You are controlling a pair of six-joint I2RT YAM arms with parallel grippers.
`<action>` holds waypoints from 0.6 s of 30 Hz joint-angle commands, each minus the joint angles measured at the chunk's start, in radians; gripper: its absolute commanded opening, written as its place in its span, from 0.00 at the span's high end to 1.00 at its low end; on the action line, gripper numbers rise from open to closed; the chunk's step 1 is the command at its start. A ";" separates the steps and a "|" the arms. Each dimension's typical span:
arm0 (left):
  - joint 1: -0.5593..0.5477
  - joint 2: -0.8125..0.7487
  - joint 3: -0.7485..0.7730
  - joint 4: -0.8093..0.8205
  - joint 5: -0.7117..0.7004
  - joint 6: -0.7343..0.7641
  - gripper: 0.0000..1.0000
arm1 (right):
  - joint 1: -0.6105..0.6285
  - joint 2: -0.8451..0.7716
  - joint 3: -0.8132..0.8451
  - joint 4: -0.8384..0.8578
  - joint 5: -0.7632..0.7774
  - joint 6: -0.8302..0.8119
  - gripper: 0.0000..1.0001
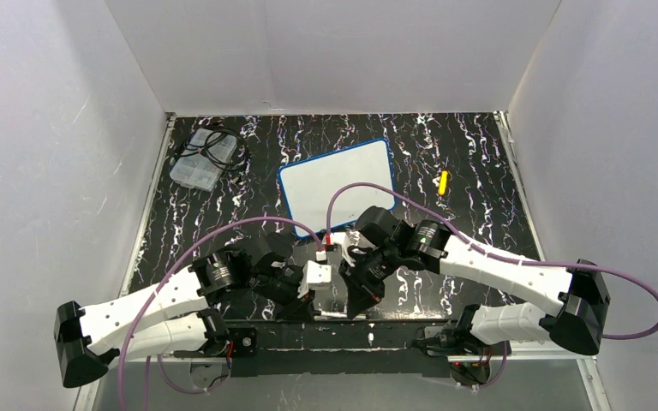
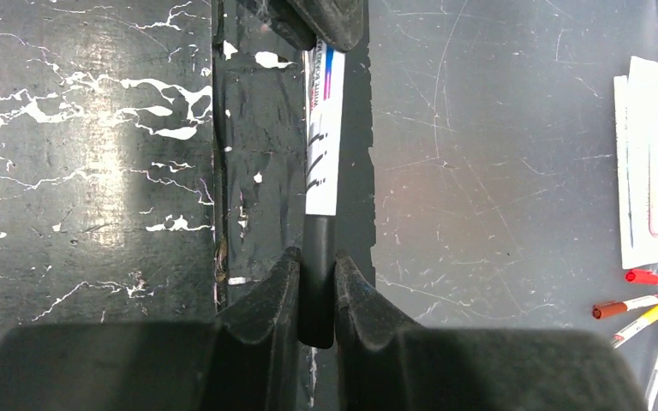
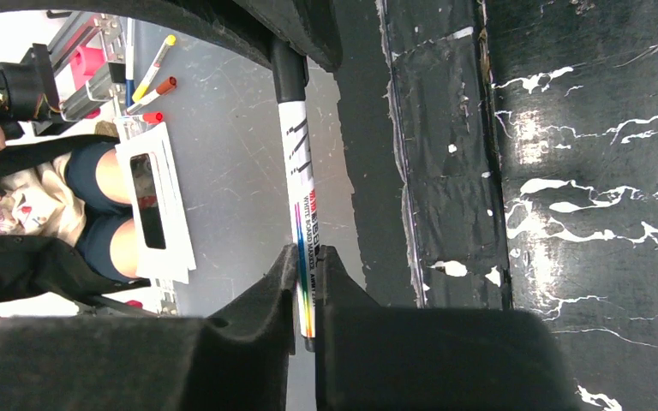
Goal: Write a sentence on the whiteboard
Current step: Open the whiteboard marker at the center of the board.
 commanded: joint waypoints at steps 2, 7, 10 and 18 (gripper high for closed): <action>0.011 -0.031 0.030 0.014 -0.026 -0.064 1.00 | -0.040 -0.064 -0.027 0.162 -0.014 0.102 0.70; 0.126 -0.083 0.026 0.042 0.029 -0.091 1.00 | -0.155 -0.227 -0.195 0.506 -0.057 0.316 0.45; 0.229 -0.107 0.019 0.079 0.126 -0.109 1.00 | -0.181 -0.322 -0.296 0.718 -0.039 0.442 0.35; 0.280 -0.099 0.014 0.148 0.260 -0.170 1.00 | -0.182 -0.398 -0.382 0.936 0.049 0.575 0.30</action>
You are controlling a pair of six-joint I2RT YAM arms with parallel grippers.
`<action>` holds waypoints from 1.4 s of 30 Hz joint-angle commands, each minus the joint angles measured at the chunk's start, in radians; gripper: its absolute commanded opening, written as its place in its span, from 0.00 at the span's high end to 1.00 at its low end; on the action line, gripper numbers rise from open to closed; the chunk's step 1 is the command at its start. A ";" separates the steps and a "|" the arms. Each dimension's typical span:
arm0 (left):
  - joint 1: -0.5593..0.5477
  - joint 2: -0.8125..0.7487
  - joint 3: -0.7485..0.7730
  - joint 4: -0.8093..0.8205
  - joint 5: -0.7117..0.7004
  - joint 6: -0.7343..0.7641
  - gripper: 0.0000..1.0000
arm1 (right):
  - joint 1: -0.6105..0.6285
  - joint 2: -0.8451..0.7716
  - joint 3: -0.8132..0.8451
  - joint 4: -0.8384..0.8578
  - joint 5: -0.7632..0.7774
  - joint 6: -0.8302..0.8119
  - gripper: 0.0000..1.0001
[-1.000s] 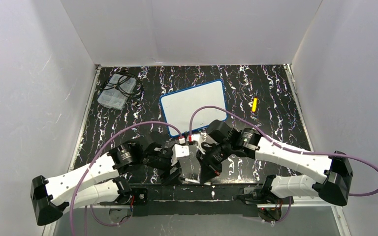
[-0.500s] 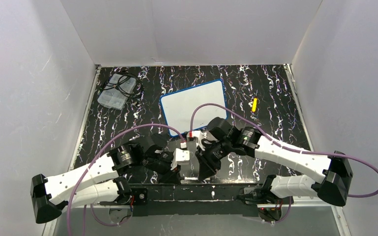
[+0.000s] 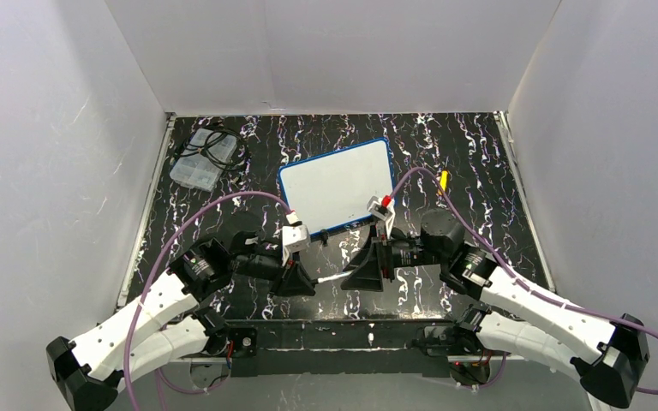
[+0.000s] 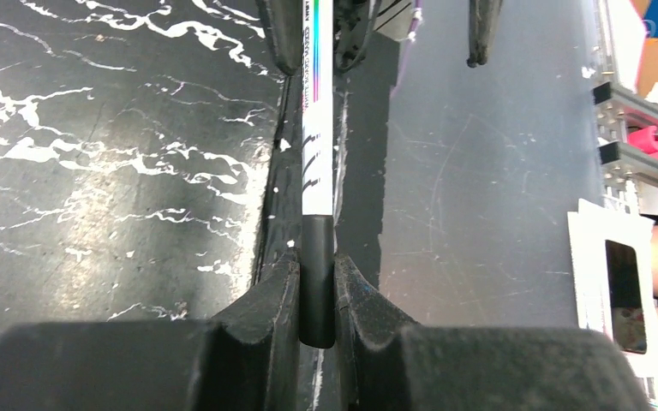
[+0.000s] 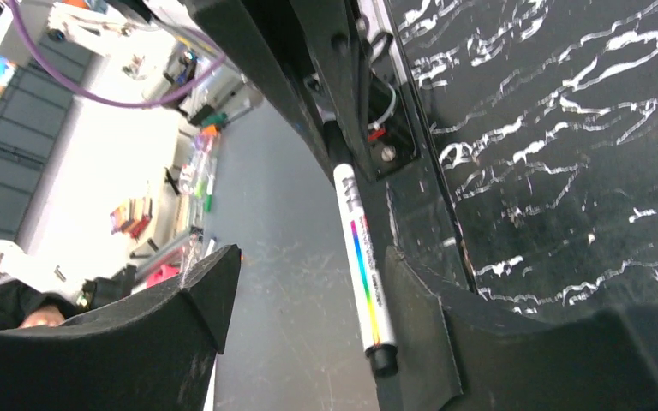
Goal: Write a sentence on the whiteboard
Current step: Open the whiteboard marker at the center of the board.
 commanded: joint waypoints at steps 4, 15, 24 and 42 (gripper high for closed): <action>0.010 -0.003 0.014 0.025 0.090 -0.035 1.00 | -0.002 -0.018 -0.048 0.254 0.027 0.133 0.37; 0.025 -0.009 0.010 0.048 0.085 -0.053 1.00 | -0.002 -0.009 -0.063 0.241 0.008 0.152 0.55; 0.031 -0.002 0.012 0.052 0.091 -0.057 1.00 | -0.002 0.012 -0.064 0.235 0.000 0.148 0.63; 0.031 -0.030 0.018 -0.019 0.080 0.047 1.00 | -0.069 -0.023 0.023 0.108 -0.132 0.054 0.99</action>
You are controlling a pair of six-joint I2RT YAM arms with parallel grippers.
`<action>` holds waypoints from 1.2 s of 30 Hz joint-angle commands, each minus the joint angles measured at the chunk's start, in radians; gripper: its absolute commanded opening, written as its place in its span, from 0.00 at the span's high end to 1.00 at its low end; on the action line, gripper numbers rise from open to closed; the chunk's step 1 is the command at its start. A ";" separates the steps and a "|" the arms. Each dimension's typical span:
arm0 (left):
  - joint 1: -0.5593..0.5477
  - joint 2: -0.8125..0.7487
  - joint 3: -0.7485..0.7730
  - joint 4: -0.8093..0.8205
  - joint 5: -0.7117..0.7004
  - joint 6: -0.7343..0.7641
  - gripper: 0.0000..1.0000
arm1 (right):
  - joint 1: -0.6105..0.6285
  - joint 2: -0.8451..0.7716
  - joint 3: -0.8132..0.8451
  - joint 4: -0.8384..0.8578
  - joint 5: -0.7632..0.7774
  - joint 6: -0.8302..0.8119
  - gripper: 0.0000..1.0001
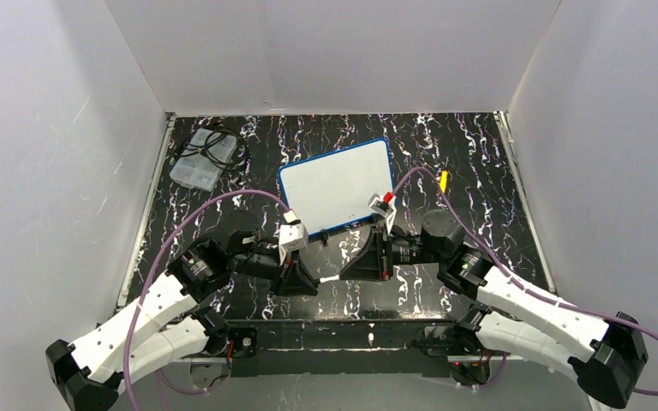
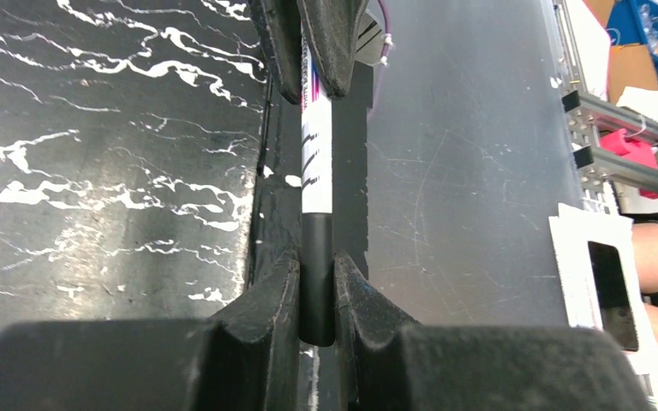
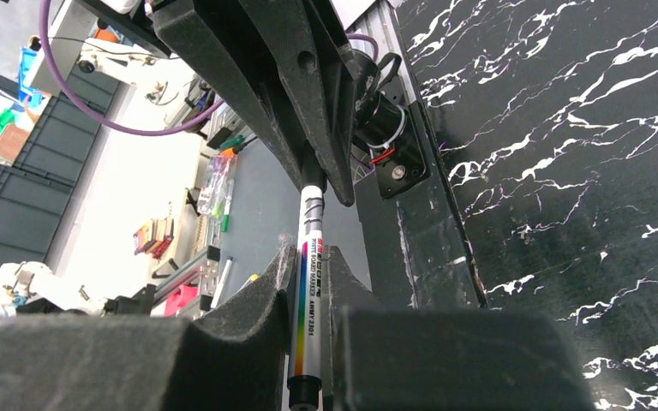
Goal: Write a sentence on the whiteboard
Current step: Open the whiteboard marker at the center of the board, then place the pen cap at the center of the board.
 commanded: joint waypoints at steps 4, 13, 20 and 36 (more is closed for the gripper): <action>0.007 -0.035 0.017 -0.104 -0.010 0.104 1.00 | -0.154 -0.028 0.158 -0.247 -0.243 -0.173 0.99; 0.007 -0.074 0.010 -0.114 -0.052 0.094 1.00 | -0.258 -0.030 0.303 -0.545 -0.308 -0.327 0.99; 0.009 -0.120 -0.004 -0.104 -0.278 -0.068 1.00 | -0.259 -0.083 0.378 -0.699 -0.051 -0.420 0.99; 0.044 0.065 -0.223 0.053 -0.938 -0.552 1.00 | -0.259 -0.302 0.167 -0.509 0.402 -0.403 0.99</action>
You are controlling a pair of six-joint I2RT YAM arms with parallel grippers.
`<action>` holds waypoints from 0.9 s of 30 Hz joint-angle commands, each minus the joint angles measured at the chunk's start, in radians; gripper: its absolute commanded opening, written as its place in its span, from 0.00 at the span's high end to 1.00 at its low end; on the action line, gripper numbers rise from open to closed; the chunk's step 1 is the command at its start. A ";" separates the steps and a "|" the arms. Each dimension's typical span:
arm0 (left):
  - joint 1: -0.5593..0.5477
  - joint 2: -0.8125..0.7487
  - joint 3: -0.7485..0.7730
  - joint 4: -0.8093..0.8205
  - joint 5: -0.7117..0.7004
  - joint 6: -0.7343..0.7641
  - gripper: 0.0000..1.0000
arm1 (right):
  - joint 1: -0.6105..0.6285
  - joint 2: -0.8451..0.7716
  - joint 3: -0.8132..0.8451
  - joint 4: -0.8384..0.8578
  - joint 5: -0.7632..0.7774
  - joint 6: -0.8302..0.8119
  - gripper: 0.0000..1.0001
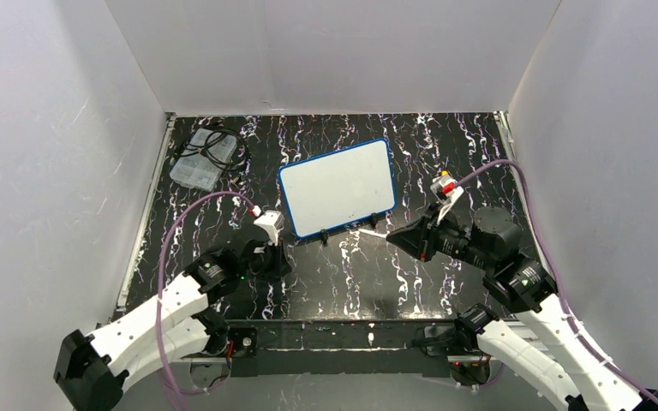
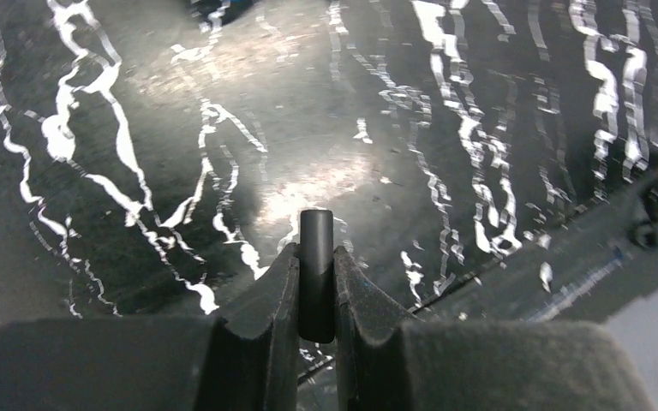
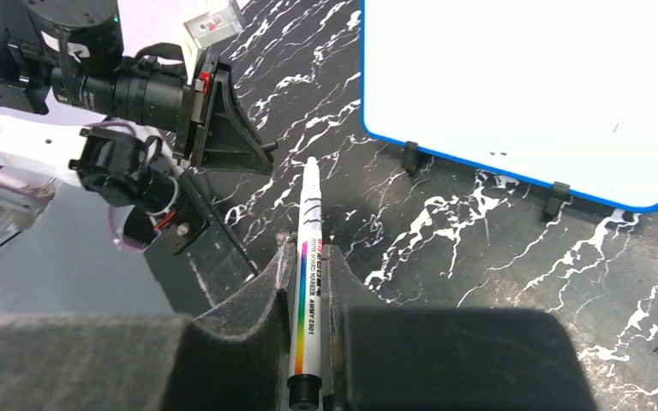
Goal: Write a sentence on the whiteboard
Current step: Place the pen cap at the center of the board.
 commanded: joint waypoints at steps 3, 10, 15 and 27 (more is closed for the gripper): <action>0.024 0.154 -0.034 0.118 -0.130 -0.084 1.00 | -0.004 -0.057 -0.086 0.140 0.084 0.014 0.99; 0.034 0.276 -0.035 0.171 -0.160 -0.075 0.94 | -0.004 -0.067 -0.121 0.124 0.084 -0.001 0.99; 0.036 0.343 -0.048 0.195 -0.151 -0.076 0.86 | -0.004 -0.079 -0.137 0.128 0.090 -0.003 0.99; 0.106 0.296 -0.037 0.188 -0.037 -0.084 0.35 | -0.004 -0.068 -0.144 0.114 0.117 -0.020 0.99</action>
